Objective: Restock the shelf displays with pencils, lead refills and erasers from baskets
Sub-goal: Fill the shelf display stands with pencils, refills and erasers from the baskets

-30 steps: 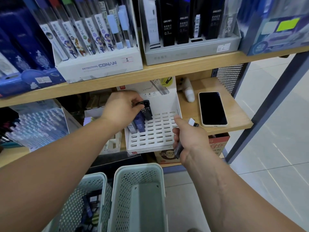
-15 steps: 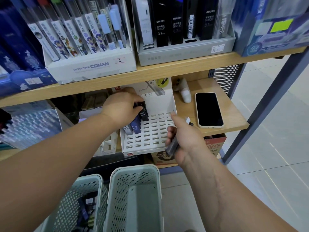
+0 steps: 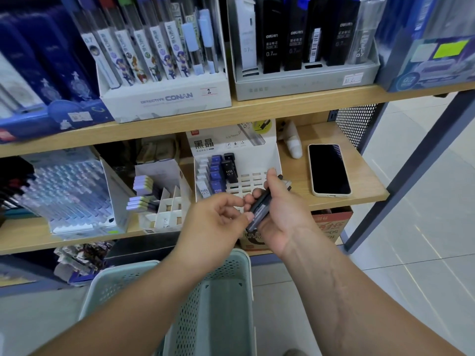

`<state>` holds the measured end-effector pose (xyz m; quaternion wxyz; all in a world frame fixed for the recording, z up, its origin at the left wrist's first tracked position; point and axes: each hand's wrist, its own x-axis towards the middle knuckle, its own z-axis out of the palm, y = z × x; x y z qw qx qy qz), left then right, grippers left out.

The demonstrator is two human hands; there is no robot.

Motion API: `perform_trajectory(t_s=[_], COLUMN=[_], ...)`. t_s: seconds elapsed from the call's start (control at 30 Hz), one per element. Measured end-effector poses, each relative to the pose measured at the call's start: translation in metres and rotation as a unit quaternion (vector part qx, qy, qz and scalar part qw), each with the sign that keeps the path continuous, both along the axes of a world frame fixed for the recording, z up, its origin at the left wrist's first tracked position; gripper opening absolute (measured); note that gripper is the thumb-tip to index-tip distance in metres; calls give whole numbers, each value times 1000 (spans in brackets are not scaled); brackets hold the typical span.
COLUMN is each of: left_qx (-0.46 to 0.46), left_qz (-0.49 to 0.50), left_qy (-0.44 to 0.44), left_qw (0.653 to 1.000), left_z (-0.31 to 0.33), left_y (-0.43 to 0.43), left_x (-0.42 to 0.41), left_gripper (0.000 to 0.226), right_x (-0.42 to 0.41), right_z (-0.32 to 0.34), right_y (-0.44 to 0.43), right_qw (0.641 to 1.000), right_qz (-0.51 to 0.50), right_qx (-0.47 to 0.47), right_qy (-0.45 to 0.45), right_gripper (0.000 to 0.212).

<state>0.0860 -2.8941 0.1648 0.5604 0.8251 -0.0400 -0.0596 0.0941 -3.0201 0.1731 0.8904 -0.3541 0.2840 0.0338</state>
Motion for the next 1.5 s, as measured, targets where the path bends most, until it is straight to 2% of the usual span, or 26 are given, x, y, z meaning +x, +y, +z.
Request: perform_trajectory(t_s=[0.23,0.4,0.5,0.67,0.77,0.9,1.0,1.07,1.17,1.27,1.5], left_qx=[-26,-96,-134,-187,-173,-93,49,164,308,368,421], left_qz=[32,119,133,174,181,145,100,69,12,-38,-75], left_qy=[26,94,109,82,25,-54,-138,-190,-264,-268,-192], left_qw=[999,984,976,963,968,984,984,965,914,890,883], left_z=[0,-8,-12,-5,8,25,33,39,41,38,44], left_y=[8,17,22,28,25,21,23,23,19,13,3], left_x=[-15,-18,-15,4,19,43,65,76,92,103,119], left_gripper=[35,26,18,6,6,11,12,10,15,16,21], right_x=[-3,-5,-6,-5,-4,-4,-2,0,1,1,0], right_z=[-1,-5,-10,-11,-10,-10,-10,-10,-9,-10,-8], right_y=[11,15,18,11,6,4,-3,-10,-18,-22,-26], right_qw=[998,989,981,975,973,969,975,980,984,986,988], right_qz=[35,61,84,117,131,130,73,33,4,0,2], right_qx=[-47,-129,-167,-183,-184,-200,-191,-175,-154,-145,-138], right_qy=[14,35,44,48,55,67,87,92,89,85,74], right_gripper=[32,31,32,27,25,25,25,25,23,25,26])
